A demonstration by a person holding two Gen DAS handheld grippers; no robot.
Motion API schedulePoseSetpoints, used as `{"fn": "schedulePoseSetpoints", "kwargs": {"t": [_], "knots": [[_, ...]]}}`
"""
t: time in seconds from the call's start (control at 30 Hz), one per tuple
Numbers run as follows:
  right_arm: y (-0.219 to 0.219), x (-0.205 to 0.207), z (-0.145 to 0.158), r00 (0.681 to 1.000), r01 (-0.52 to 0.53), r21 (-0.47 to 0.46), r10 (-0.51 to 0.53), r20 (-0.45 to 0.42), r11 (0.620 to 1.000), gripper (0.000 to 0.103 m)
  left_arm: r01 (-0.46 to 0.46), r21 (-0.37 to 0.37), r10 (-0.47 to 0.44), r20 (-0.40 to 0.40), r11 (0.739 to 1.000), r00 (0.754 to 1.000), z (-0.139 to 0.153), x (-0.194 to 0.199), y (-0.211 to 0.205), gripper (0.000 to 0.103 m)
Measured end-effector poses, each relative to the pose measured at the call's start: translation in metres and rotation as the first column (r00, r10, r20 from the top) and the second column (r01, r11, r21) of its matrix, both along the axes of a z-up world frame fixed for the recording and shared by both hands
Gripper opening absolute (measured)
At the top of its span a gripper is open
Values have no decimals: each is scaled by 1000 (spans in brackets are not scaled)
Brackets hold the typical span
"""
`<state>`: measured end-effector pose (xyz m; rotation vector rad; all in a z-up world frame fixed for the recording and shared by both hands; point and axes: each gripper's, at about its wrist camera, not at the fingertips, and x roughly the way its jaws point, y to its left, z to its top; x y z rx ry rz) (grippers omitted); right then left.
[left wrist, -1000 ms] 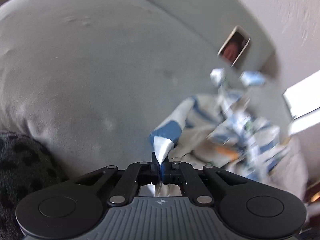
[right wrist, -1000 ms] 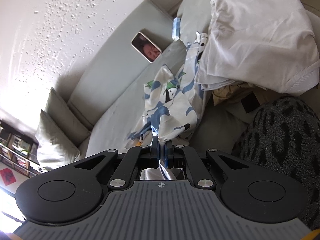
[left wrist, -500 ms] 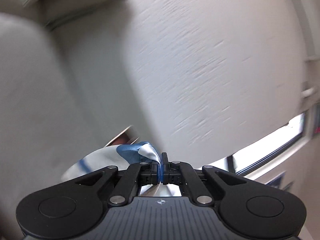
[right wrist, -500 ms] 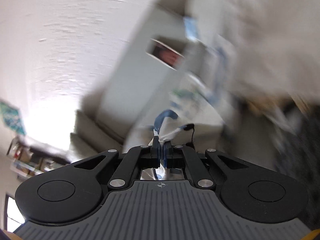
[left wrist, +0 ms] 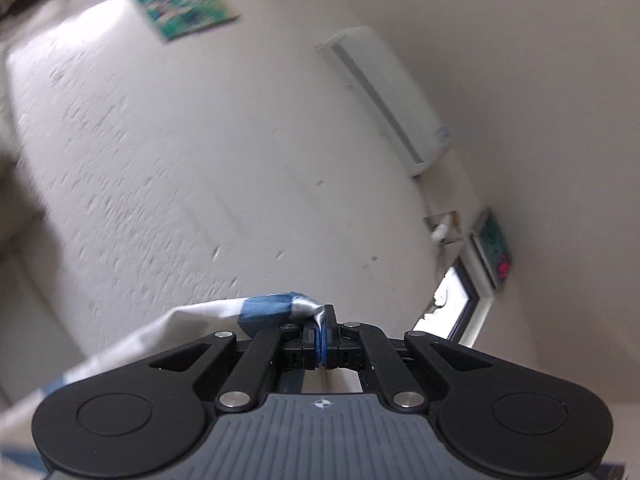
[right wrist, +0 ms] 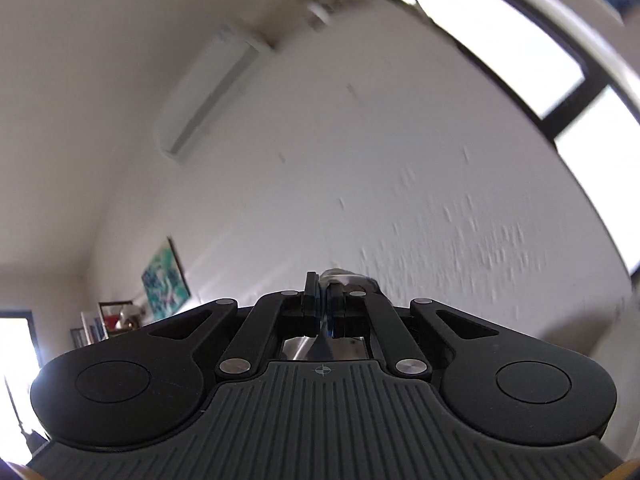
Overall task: Fold clothes
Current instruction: 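Raise both held corners high to hang the cloth open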
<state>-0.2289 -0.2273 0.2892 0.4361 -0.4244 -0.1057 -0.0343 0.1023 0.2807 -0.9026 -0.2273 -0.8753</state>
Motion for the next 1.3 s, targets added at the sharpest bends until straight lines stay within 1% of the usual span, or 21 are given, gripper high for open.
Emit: {"fn": "schedulePoseSetpoints", "kwargs": {"t": [0.07, 0.13, 0.3, 0.37, 0.43, 0.5, 0.53, 0.57, 0.63, 0.7, 0.77, 0.87, 0.93, 0.97, 1.03, 1.07, 1.1, 1.17, 1.2, 1.23, 1.3], "knots": [[7, -2, 9, 1000, 10, -22, -10, -16, 1000, 3, -20, -2, 20, 4, 1000, 1000, 6, -2, 4, 0], [6, 3, 15, 999, 4, -14, -4, -44, 1000, 3, -29, 10, 29, -26, 1000, 999, 7, 9, 3, 0], [-11, 66, 12, 969, 19, 31, -11, -245, 999, 3, -62, 129, 81, -156, 990, 984, -10, 70, -19, 0], [-24, 108, 6, 939, 48, 32, -34, -342, 998, 3, -59, 177, 98, -219, 982, 971, -20, 104, -35, 0], [-39, 153, -1, 899, 84, 27, -64, -433, 996, 3, -37, 195, 97, -305, 980, 947, -31, 142, -41, 0], [-56, 196, -12, 869, 139, 4, -120, -480, 990, 3, -43, 226, 125, -360, 973, 925, -36, 174, -55, 0], [-62, 213, -15, 859, 162, -15, -148, -490, 987, 3, -48, 246, 137, -361, 968, 923, -32, 184, -61, 0], [-65, 221, -13, 864, 176, -42, -175, -473, 984, 3, -51, 256, 141, -349, 965, 926, -26, 189, -65, 0], [-66, 227, 0, 883, 195, -85, -213, -418, 977, 3, -54, 242, 126, -293, 969, 948, -6, 188, -68, 0], [-62, 218, 20, 908, 209, -127, -241, -342, 970, 3, -78, 230, 128, -211, 970, 969, 18, 175, -65, 0], [-57, 201, 33, 928, 214, -164, -253, -273, 963, 3, -99, 224, 134, -150, 970, 980, 30, 161, -59, 0], [-52, 171, 29, 950, 192, -178, -229, -213, 965, 3, -68, 204, 96, -131, 977, 987, 23, 142, -46, 0], [-43, 145, 11, 958, 163, -180, -200, -208, 970, 3, -48, 233, 85, -151, 971, 985, -5, 126, -40, 0], [-41, 134, -5, 955, 150, -185, -191, -226, 971, 3, -37, 257, 85, -176, 966, 981, -26, 124, -39, 0], [-31, 120, -44, 939, 118, -193, -173, -299, 974, 3, -8, 320, 101, -273, 947, 957, -81, 122, -38, 0], [-31, 122, -70, 921, 103, -187, -165, -354, 977, 3, 9, 351, 112, -322, 936, 940, -109, 121, -38, 0], [-33, 126, -97, 896, 86, -170, -150, -417, 982, 3, 28, 386, 131, -380, 922, 916, -139, 120, -39, 0], [-44, 139, -157, 824, 56, -92, -98, -559, 994, 3, 77, 420, 167, -514, 904, 841, -202, 122, -41, 0], [-55, 146, -191, 779, 55, -35, -65, -624, 998, 3, 98, 412, 179, -581, 906, 794, -233, 124, -41, 0], [-69, 152, -227, 729, 67, 39, -22, -684, 997, 3, 117, 400, 189, -644, 909, 741, -262, 126, -41, 0], [-93, 161, -294, 641, 110, 212, 93, -762, 971, 3, 145, 422, 230, -714, 895, 661, -306, 127, -43, 0]]}}
